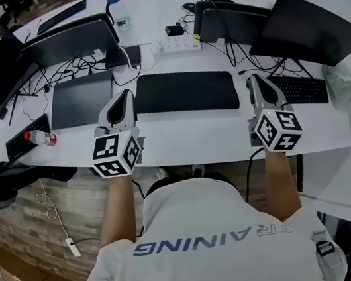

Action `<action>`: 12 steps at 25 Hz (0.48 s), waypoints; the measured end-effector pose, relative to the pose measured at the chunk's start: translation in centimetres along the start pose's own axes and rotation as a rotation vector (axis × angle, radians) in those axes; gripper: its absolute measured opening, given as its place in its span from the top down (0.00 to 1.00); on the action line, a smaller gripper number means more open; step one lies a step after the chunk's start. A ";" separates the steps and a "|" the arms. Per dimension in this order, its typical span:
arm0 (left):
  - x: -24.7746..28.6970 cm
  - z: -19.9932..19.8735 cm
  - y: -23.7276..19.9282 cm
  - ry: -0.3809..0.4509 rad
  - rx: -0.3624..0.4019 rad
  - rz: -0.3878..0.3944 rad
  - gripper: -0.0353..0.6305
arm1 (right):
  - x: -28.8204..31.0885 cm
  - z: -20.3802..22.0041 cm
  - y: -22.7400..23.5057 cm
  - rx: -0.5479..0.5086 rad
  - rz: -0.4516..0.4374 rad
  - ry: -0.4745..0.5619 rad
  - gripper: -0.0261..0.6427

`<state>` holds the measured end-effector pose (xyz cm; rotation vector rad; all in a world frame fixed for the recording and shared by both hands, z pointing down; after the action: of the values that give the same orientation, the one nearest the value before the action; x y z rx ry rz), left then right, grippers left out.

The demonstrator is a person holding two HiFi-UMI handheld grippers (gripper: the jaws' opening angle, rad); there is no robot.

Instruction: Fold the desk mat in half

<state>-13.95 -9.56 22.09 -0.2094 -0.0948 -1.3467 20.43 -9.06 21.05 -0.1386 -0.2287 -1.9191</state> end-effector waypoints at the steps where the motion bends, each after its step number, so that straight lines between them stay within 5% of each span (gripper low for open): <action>1: -0.3 -0.2 -0.1 0.005 0.001 0.006 0.94 | -0.3 -0.3 -0.4 -0.006 0.002 0.007 0.94; 12: -1.3 -2.5 -1.0 0.057 0.008 0.043 0.94 | -1.5 -2.8 -2.6 -0.052 0.022 0.056 0.94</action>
<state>-15.31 -9.05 19.49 -0.1649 -0.0475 -1.3079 18.55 -7.38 17.75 -0.1208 -0.1392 -1.9045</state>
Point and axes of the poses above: the fingertips, and each gripper's own axes: x forward along the fingers, y to its right, z out of its underside, the point moved 3 cm from there along -x, backward along the fingers, and after that the axes turned 8 degrees about -z, right-handed, at the moved point
